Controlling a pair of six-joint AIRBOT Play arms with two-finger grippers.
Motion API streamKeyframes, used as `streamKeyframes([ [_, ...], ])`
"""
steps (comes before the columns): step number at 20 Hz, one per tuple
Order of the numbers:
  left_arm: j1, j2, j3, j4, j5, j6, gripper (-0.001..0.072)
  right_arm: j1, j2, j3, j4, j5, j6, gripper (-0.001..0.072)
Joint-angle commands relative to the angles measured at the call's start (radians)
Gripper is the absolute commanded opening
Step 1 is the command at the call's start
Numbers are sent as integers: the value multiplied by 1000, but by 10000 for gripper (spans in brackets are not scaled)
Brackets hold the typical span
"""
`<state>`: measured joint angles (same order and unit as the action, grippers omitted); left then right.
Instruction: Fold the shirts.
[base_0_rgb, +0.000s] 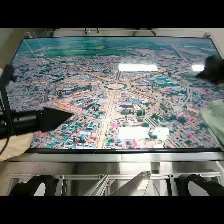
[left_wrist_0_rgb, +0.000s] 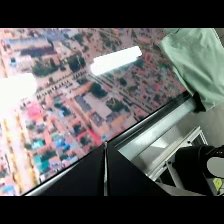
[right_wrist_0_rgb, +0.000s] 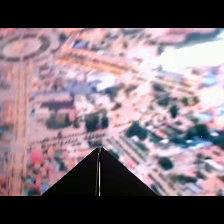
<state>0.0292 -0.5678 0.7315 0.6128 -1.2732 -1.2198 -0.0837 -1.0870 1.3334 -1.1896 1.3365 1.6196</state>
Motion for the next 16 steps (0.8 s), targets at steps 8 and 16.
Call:
streamKeyframes([
  [8, 0, 296, -312, 16, 1, -90, 12, 522, 241, -642, 1, -439, 0, 24],
  [16, 0, 319, -311, 16, 0, -90, 11, 522, 239, -642, 2, -439, 1, 24],
])
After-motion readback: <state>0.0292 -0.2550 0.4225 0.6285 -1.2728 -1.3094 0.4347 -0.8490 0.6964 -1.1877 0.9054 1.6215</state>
